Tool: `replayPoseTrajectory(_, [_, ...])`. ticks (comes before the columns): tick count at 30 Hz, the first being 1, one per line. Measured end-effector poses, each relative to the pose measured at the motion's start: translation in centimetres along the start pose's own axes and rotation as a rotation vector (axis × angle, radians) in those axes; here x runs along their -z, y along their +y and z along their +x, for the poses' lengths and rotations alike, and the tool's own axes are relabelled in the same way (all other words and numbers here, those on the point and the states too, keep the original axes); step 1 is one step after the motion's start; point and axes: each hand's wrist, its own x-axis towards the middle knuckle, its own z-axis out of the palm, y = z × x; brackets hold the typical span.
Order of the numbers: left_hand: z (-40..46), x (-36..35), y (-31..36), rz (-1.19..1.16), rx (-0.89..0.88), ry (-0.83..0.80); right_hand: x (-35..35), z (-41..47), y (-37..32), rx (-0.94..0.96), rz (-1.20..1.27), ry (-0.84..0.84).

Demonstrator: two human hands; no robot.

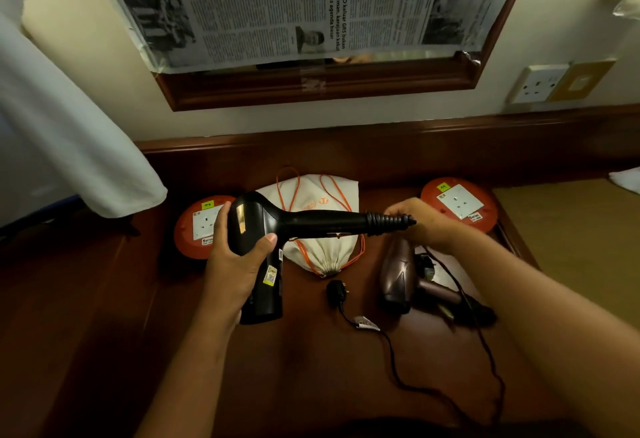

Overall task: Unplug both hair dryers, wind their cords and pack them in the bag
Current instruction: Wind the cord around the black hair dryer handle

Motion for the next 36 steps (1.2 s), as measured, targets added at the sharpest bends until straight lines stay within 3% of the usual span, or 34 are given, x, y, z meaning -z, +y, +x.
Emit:
replayPoseTrajectory(7, [0.2, 0.1, 0.3, 0.137, -0.089, -0.035, 2.9, 0.3, -4.1, 0.045, -0.100, -0.046])
replayPoseTrajectory(16, [0.2, 0.1, 1.0, 0.254, -0.142, -0.034, 1.9, -1.1, -7.9, 0.235, -0.599, 0.138])
replayPoseTrajectory(23, [-0.1, -0.5, -0.1, 0.261, -0.137, 0.100, -2.6, -4.7, -8.0, 0.125, -0.781, 0.221])
replayPoseTrajectory(28, [0.2, -0.8, -0.7, 0.241, -0.118, 0.154, -7.1, -6.8, -6.7, 0.065, -0.534, 0.282])
replayPoseTrajectory(32, [0.4, -1.0, -1.3, 0.181, -0.075, 0.163, -9.1, -6.9, -4.9, 0.018, 0.063, 0.389])
replayPoseTrajectory(36, [0.4, -1.2, -1.8, 0.054, -0.005, 0.151, -9.7, -6.3, -3.5, -0.056, 0.543, 0.248])
